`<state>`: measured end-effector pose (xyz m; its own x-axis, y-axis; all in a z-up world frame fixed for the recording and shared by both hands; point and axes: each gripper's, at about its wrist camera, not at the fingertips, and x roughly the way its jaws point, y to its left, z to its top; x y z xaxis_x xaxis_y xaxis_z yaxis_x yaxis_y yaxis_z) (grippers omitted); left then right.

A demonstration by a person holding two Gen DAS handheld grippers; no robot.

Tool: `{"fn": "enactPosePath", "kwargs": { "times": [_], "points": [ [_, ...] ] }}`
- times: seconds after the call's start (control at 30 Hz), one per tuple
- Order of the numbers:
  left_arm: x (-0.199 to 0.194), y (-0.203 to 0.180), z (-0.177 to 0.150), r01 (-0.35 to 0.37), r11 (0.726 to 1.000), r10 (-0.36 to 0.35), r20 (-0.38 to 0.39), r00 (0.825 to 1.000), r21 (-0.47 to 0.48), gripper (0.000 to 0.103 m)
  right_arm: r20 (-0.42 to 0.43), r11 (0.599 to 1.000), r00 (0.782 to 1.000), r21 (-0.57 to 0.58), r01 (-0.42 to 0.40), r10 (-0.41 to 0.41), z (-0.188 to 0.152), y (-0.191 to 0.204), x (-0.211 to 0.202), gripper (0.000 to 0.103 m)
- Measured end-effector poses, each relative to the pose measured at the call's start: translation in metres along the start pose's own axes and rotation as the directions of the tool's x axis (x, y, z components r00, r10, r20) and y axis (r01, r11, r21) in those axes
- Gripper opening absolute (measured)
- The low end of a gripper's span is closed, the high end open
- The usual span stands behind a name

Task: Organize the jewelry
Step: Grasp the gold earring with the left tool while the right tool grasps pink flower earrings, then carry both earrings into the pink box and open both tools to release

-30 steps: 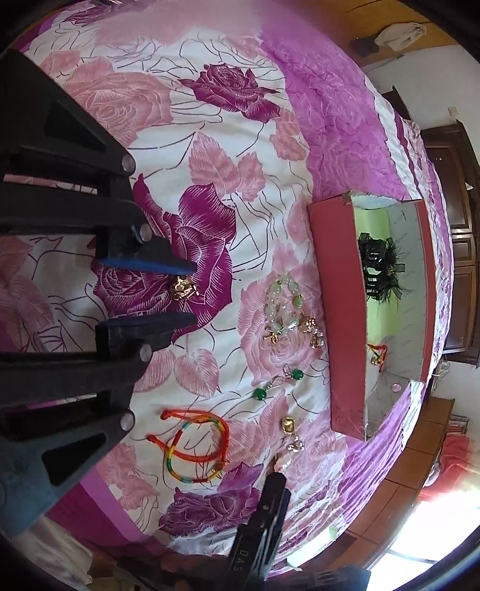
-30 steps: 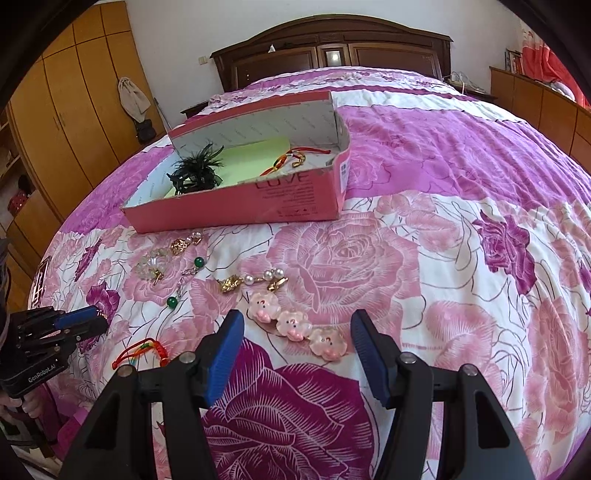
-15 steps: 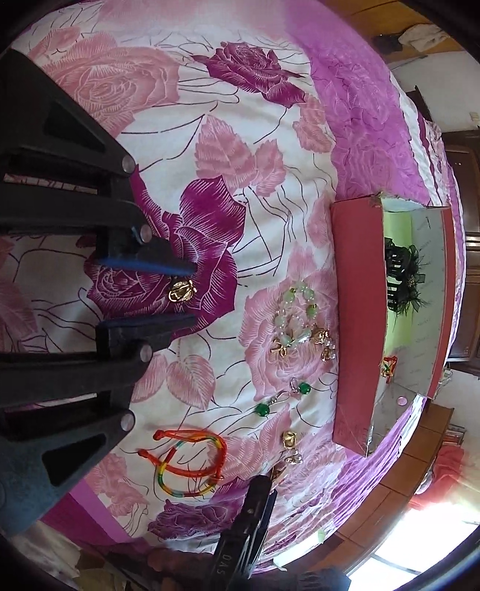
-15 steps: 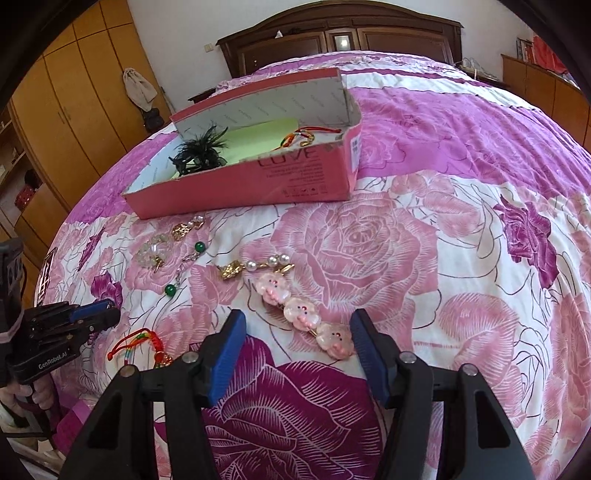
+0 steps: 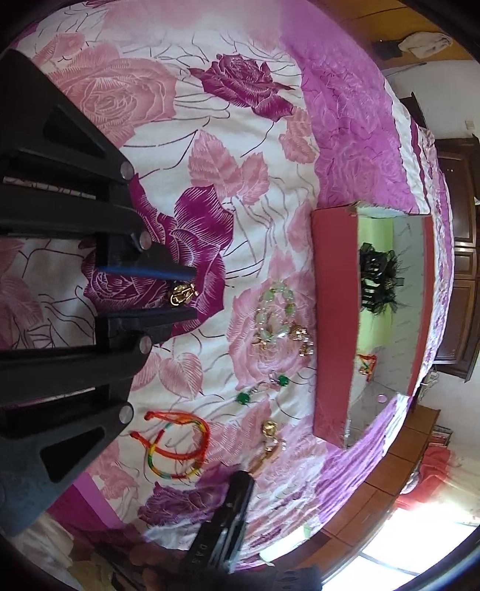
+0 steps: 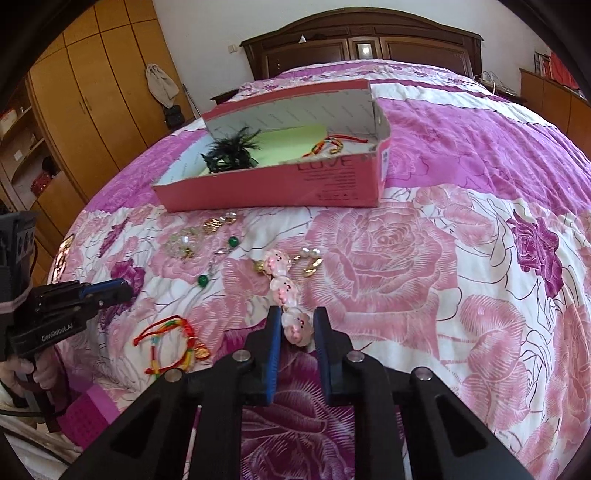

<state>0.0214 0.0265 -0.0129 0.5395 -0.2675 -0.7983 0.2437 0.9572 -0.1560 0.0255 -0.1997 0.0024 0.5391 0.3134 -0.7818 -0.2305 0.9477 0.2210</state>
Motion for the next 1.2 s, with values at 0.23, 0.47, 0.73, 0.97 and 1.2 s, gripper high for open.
{"fn": "enactPosePath", "kwargs": {
  "times": [0.23, 0.47, 0.73, 0.97, 1.2],
  "points": [
    [-0.016, 0.0, 0.008, -0.001, 1.0, 0.003, 0.065, 0.998, -0.021, 0.006, 0.048, 0.999, 0.998, 0.009, -0.04, 0.04, 0.001, 0.007, -0.012, 0.019],
    [-0.024, -0.002, 0.022, -0.004, 1.0, 0.008, 0.14, 0.99, -0.031, 0.006, 0.132, 0.997, 0.988, 0.01, -0.079, 0.077, 0.007, 0.011, -0.024, 0.019],
    [-0.03, -0.007, 0.046, -0.019, 0.999, 0.025, 0.258, 0.966, -0.026, 0.006, 0.239, 0.997, 0.969, 0.009, -0.072, 0.068, 0.022, 0.016, -0.03, 0.019],
    [-0.029, -0.008, 0.069, -0.033, 0.999, 0.045, 0.371, 0.928, -0.037, 0.006, 0.302, 0.998, 0.952, 0.023, -0.06, 0.05, 0.046, 0.014, -0.026, 0.019],
    [-0.019, -0.01, 0.093, -0.098, 0.995, 0.099, 0.468, 0.878, -0.026, 0.006, 0.336, 0.999, 0.942, 0.032, -0.044, 0.03, 0.071, 0.007, -0.012, 0.019]
  ]
}}
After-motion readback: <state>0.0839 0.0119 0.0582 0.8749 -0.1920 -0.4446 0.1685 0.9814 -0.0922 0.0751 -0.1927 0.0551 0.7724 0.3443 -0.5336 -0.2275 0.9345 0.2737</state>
